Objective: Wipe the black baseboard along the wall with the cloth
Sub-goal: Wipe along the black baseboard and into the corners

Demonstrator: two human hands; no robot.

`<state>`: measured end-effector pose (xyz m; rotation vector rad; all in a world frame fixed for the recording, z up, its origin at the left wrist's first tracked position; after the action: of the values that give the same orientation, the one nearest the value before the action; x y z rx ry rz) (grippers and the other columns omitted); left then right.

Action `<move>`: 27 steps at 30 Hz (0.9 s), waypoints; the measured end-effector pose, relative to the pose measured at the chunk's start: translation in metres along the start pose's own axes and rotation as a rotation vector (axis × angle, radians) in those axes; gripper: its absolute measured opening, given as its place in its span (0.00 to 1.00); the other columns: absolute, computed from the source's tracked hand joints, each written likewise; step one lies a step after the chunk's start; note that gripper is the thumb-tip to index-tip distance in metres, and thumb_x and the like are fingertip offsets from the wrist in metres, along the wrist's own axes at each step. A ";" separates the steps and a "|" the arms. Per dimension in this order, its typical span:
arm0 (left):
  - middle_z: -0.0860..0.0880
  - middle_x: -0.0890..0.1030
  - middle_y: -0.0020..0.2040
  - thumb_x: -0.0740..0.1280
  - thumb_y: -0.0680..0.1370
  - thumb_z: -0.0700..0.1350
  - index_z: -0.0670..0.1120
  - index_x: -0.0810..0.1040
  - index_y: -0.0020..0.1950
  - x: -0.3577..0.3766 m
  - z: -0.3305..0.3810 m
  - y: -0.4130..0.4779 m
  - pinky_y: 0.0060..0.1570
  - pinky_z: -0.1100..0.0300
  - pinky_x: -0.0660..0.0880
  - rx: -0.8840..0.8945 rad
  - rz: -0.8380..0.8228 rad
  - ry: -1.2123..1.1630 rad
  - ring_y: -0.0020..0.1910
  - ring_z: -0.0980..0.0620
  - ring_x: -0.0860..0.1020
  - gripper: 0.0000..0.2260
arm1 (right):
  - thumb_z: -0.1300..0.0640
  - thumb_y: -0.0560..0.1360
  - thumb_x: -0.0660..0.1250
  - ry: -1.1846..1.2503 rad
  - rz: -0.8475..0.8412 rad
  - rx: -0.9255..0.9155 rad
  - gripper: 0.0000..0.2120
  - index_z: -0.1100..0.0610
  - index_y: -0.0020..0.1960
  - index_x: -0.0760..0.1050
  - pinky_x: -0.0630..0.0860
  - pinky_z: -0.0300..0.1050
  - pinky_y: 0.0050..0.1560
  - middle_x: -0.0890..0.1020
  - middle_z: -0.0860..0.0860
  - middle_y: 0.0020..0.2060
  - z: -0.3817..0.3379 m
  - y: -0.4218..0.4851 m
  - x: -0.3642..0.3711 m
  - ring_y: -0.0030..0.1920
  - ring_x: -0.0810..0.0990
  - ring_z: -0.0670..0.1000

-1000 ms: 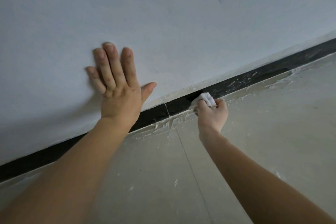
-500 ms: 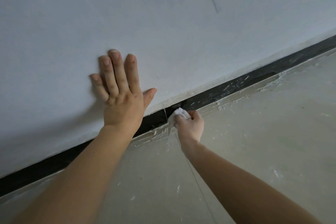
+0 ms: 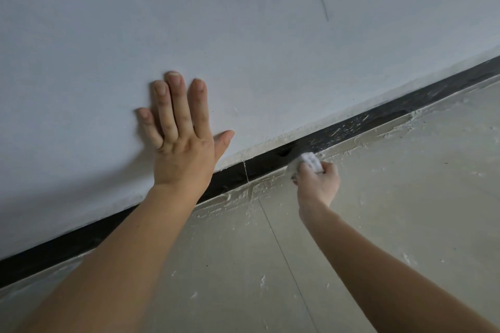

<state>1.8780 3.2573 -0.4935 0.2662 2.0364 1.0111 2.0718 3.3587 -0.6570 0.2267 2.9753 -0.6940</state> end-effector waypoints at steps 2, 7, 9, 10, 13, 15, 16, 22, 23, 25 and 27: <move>0.37 0.26 0.71 0.56 0.78 0.67 0.39 0.32 0.75 -0.001 0.001 0.000 0.69 0.44 0.29 -0.001 0.002 -0.001 0.72 0.40 0.27 0.47 | 0.70 0.69 0.65 -0.034 -0.120 -0.014 0.08 0.60 0.46 0.74 0.76 0.44 0.36 0.78 0.51 0.35 0.009 -0.021 0.018 0.34 0.74 0.48; 0.37 0.26 0.72 0.57 0.78 0.66 0.39 0.33 0.76 -0.001 0.001 -0.001 0.70 0.44 0.30 0.002 0.001 0.000 0.72 0.41 0.27 0.46 | 0.67 0.71 0.68 -0.007 -0.251 -0.101 0.08 0.58 0.44 0.72 0.73 0.30 0.31 0.79 0.48 0.34 -0.001 -0.043 0.046 0.32 0.76 0.42; 0.37 0.26 0.72 0.57 0.78 0.66 0.39 0.32 0.76 -0.002 0.000 -0.001 0.69 0.44 0.29 0.005 -0.001 -0.004 0.72 0.41 0.27 0.46 | 0.68 0.70 0.70 0.003 -0.225 -0.126 0.09 0.58 0.46 0.74 0.73 0.28 0.31 0.79 0.47 0.35 -0.012 -0.035 0.041 0.32 0.77 0.40; 0.37 0.26 0.72 0.57 0.78 0.66 0.39 0.32 0.76 -0.002 0.000 -0.002 0.69 0.44 0.29 0.007 0.000 -0.001 0.72 0.41 0.27 0.46 | 0.69 0.69 0.70 0.005 -0.216 -0.140 0.10 0.59 0.46 0.74 0.72 0.27 0.30 0.79 0.46 0.34 -0.019 -0.030 0.037 0.30 0.76 0.37; 0.37 0.26 0.71 0.57 0.78 0.66 0.39 0.32 0.76 -0.001 0.000 -0.001 0.69 0.44 0.29 0.001 0.001 0.009 0.72 0.41 0.27 0.47 | 0.71 0.68 0.71 -0.011 -0.178 -0.186 0.12 0.60 0.47 0.74 0.71 0.26 0.28 0.78 0.46 0.34 -0.032 -0.013 0.025 0.30 0.74 0.38; 0.37 0.25 0.71 0.57 0.78 0.66 0.39 0.32 0.76 -0.001 0.000 -0.001 0.69 0.44 0.29 0.001 0.002 0.005 0.71 0.41 0.26 0.47 | 0.70 0.68 0.70 -0.029 -0.132 -0.200 0.11 0.59 0.47 0.74 0.72 0.27 0.29 0.78 0.46 0.34 -0.036 -0.003 0.019 0.31 0.74 0.40; 0.37 0.25 0.71 0.57 0.78 0.66 0.39 0.32 0.76 -0.001 0.000 -0.001 0.69 0.44 0.28 0.002 0.002 0.003 0.71 0.41 0.26 0.47 | 0.69 0.68 0.69 -0.042 -0.105 -0.199 0.11 0.59 0.47 0.74 0.73 0.29 0.31 0.78 0.46 0.34 -0.036 0.002 0.017 0.32 0.74 0.42; 0.38 0.26 0.72 0.57 0.77 0.66 0.40 0.33 0.76 -0.001 -0.002 -0.001 0.70 0.45 0.29 0.016 0.014 -0.003 0.72 0.42 0.27 0.46 | 0.67 0.72 0.65 0.041 0.120 -0.073 0.08 0.59 0.50 0.72 0.73 0.41 0.36 0.76 0.50 0.36 -0.019 0.016 -0.011 0.34 0.74 0.48; 0.38 0.27 0.72 0.58 0.77 0.66 0.40 0.33 0.76 -0.002 -0.002 -0.002 0.70 0.45 0.29 0.027 0.016 -0.003 0.72 0.42 0.28 0.46 | 0.68 0.71 0.65 0.011 0.062 -0.083 0.09 0.59 0.49 0.72 0.72 0.40 0.35 0.76 0.50 0.36 -0.016 0.008 -0.005 0.34 0.73 0.47; 0.38 0.27 0.73 0.58 0.78 0.65 0.40 0.33 0.76 -0.003 -0.004 -0.002 0.70 0.46 0.30 0.046 0.009 0.001 0.72 0.42 0.27 0.46 | 0.68 0.70 0.67 -0.081 -0.117 -0.100 0.08 0.59 0.47 0.74 0.71 0.37 0.32 0.77 0.49 0.35 -0.006 -0.015 0.017 0.34 0.73 0.46; 0.38 0.27 0.73 0.58 0.78 0.64 0.40 0.34 0.77 -0.003 -0.004 -0.002 0.70 0.46 0.30 0.046 0.001 -0.002 0.72 0.42 0.27 0.45 | 0.67 0.70 0.69 -0.130 -0.258 -0.072 0.07 0.60 0.47 0.75 0.71 0.34 0.31 0.78 0.48 0.34 0.007 -0.037 0.039 0.32 0.73 0.43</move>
<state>1.8777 3.2519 -0.4921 0.2922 2.0599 0.9653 2.0274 3.3279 -0.6517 -0.2037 2.9245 -0.5965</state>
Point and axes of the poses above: each hand's wrist, its own y-axis towards the middle knuckle, its own x-axis out of the palm, z = x × y, the point moved 8 cm from there along y, towards the middle knuckle
